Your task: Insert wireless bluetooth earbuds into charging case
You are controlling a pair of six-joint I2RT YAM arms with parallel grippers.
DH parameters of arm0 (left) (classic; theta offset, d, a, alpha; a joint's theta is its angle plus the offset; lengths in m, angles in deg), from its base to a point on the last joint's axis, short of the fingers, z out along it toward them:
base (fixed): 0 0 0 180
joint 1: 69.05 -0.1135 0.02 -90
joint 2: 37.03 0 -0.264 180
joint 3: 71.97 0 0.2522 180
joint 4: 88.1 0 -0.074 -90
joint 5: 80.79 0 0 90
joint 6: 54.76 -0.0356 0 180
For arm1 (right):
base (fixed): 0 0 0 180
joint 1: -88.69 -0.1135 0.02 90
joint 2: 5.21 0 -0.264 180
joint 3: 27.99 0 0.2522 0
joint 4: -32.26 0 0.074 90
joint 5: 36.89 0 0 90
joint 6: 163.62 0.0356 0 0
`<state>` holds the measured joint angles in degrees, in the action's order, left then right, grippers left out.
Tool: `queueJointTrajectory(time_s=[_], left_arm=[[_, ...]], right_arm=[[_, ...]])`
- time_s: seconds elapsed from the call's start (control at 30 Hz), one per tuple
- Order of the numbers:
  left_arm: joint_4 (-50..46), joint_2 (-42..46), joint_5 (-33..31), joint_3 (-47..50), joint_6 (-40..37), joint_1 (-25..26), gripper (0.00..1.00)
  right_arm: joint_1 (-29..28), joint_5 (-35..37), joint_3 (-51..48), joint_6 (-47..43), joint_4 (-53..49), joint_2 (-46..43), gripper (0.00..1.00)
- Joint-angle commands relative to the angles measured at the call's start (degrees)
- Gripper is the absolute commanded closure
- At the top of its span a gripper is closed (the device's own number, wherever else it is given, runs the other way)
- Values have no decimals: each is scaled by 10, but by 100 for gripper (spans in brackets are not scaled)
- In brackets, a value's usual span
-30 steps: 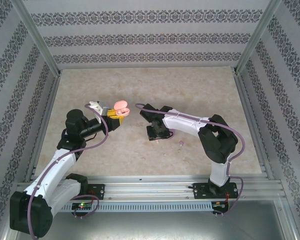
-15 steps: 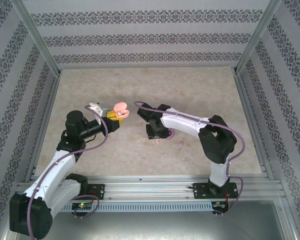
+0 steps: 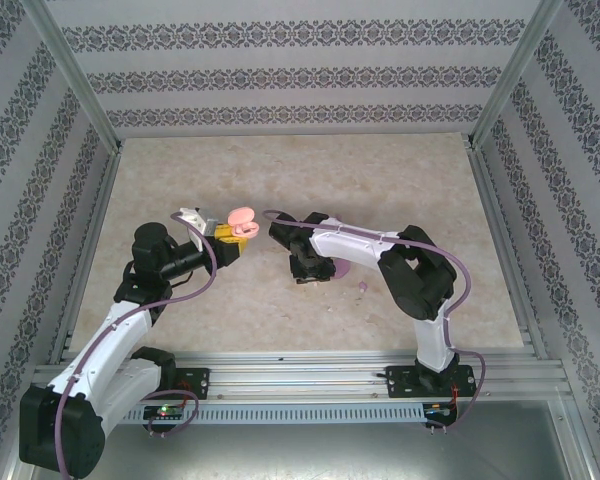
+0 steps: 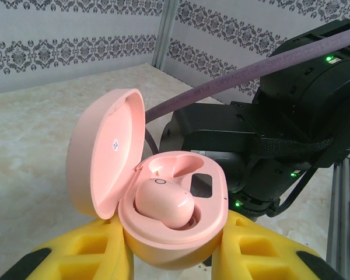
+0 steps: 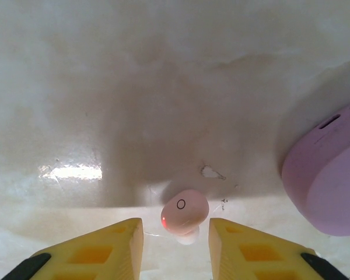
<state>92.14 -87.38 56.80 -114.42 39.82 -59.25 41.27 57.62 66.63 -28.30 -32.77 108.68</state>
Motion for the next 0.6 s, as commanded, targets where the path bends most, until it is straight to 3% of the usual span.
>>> queueJointTrajectory(time_s=[0.0, 0.33, 0.57], left_arm=[[28, -4, 14, 4, -3, 6, 69], [28, -5, 18, 7, 0, 6, 69], [25, -7, 30, 3, 0, 6, 69]], right_arm=[[-7, 15, 9, 10, -11, 15, 67], [-5, 17, 24, -6, -9, 35, 76], [-3, 23, -3, -12, 11, -9, 85]])
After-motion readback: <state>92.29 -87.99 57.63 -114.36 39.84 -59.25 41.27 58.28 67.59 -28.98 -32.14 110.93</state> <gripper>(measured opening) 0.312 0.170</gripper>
